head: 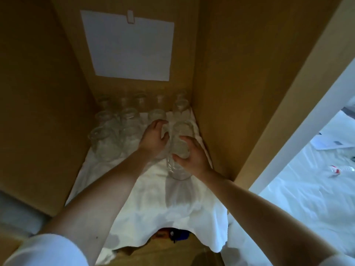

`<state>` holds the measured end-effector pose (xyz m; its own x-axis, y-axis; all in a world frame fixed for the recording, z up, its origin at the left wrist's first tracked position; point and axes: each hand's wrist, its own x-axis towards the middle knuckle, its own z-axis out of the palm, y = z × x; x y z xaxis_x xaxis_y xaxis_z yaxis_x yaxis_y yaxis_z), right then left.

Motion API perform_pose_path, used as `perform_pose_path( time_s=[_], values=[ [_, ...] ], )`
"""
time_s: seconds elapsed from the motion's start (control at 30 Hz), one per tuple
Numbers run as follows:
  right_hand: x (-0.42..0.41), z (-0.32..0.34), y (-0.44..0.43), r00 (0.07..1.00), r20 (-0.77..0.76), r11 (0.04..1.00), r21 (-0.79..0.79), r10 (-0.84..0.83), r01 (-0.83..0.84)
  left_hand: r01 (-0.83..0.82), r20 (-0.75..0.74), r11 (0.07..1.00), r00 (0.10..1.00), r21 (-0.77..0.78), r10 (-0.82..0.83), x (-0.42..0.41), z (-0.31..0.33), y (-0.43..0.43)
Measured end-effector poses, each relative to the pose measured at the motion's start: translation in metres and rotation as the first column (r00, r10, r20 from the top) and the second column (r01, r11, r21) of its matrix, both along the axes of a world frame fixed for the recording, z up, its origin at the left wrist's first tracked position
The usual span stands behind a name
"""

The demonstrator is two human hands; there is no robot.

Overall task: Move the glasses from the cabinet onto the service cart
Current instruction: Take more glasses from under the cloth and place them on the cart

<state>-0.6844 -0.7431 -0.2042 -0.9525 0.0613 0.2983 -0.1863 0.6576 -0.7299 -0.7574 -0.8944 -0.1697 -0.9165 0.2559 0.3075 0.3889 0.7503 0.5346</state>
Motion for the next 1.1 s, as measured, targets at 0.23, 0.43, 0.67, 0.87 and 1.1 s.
perform_pose_path(
  time_s=[0.23,0.43,0.67,0.87,1.1],
  values=[
    [0.006,-0.001,0.015,0.961,0.246,0.990,-0.099,0.124,-0.103,0.268,0.189,0.954,0.952,-0.137,-0.240,-0.048,0.016,0.032],
    [0.006,-0.007,0.006,0.965,0.261,0.990,-0.137,0.019,0.017,0.430,0.310,0.882,0.879,-0.194,-0.361,-0.069,0.010,0.055],
    [0.008,-0.017,-0.014,0.953,0.273,0.974,-0.145,-0.130,0.174,0.461,0.400,0.839,0.854,-0.289,-0.332,-0.081,-0.001,0.066],
    [0.012,-0.013,-0.013,0.944,0.296,0.966,-0.161,-0.146,0.200,0.471,0.317,0.775,0.877,-0.422,-0.360,-0.083,0.002,0.065],
    [0.013,-0.006,-0.011,0.958,0.254,0.982,-0.096,-0.136,0.165,0.515,0.335,0.733,0.854,-0.444,-0.397,-0.085,0.008,0.062]
  ],
)
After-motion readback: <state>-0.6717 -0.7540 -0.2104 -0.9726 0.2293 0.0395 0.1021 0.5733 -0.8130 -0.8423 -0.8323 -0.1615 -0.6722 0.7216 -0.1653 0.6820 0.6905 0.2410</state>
